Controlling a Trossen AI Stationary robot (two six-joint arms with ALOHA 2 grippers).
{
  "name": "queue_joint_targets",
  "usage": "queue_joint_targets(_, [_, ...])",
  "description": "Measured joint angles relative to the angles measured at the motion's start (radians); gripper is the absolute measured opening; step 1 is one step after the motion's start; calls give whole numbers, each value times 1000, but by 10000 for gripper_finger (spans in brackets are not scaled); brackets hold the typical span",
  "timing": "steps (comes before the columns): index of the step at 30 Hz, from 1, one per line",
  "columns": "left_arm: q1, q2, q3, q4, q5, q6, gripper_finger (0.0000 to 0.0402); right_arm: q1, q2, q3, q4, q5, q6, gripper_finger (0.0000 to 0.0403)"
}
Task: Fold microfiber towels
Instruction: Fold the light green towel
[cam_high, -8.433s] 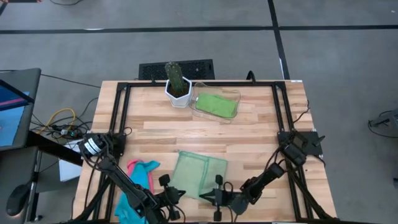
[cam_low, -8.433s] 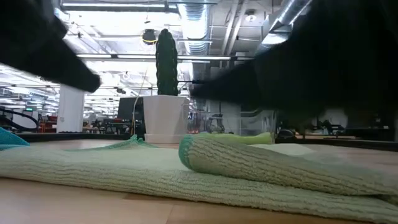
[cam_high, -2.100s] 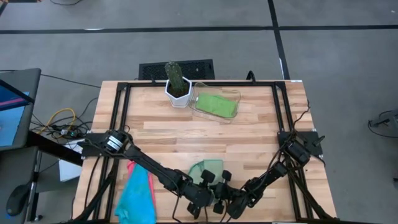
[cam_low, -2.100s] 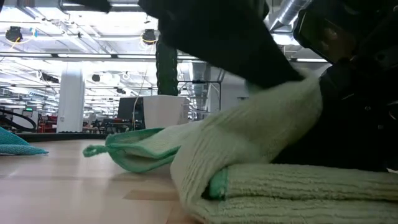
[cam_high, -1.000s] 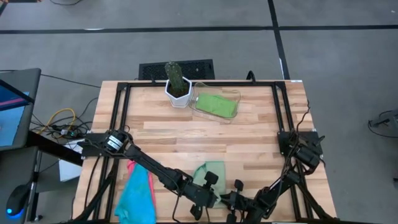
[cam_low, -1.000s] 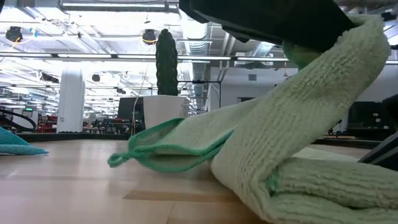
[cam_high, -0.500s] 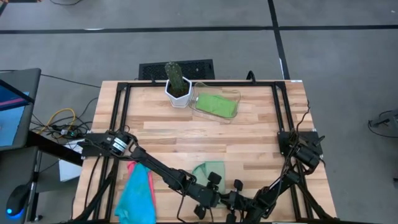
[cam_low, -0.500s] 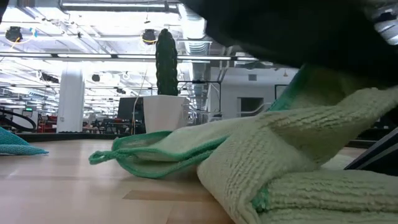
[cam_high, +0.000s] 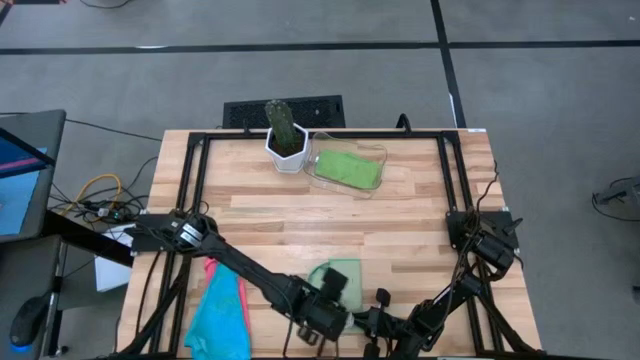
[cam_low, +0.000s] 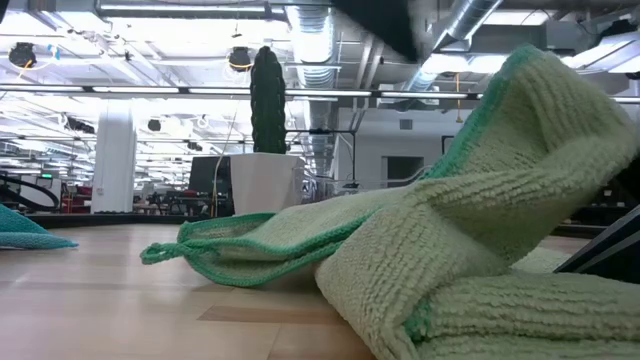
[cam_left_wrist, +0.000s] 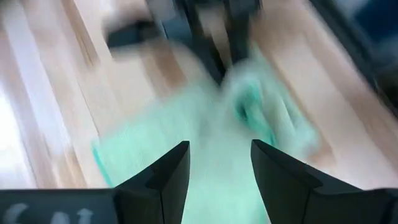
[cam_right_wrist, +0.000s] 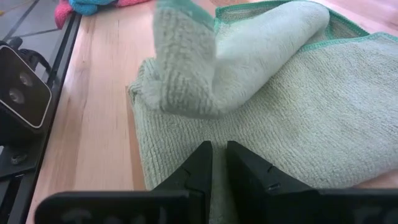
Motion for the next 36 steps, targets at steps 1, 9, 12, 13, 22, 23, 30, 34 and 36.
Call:
queue_joint_targets(1, [-11,-6,4,-49,0,-25,165,0,0,0,0,0,0,75])
queue_joint_targets(9, [-100,-21,-163,-85,-72,-59,165,0,0,0,-2,0,0,75])
queue_joint_targets(12, [-100,-21,-253,-78,-68,-110,165,0,0,0,-2,0,0,75])
queue_joint_targets(13, [-100,-21,-273,-68,-69,-123,165,0,0,0,-2,0,0,75])
queue_joint_targets(22, [-98,-147,-417,-3,-240,-311,165,-1,0,0,-5,0,0,75])
queue_joint_targets(23, [-101,-177,-435,-3,-273,-379,165,-1,0,0,-6,0,0,75])
queue_joint_targets(30, [-111,-316,-561,79,-346,-947,164,-9,0,0,-7,-2,0,75])
queue_joint_targets(34, [-86,-318,-642,205,-246,-1010,164,-10,0,0,-7,-5,0,75])
queue_joint_targets(36, [-71,-317,-688,311,-192,-1014,164,-11,0,0,-7,-13,0,75])
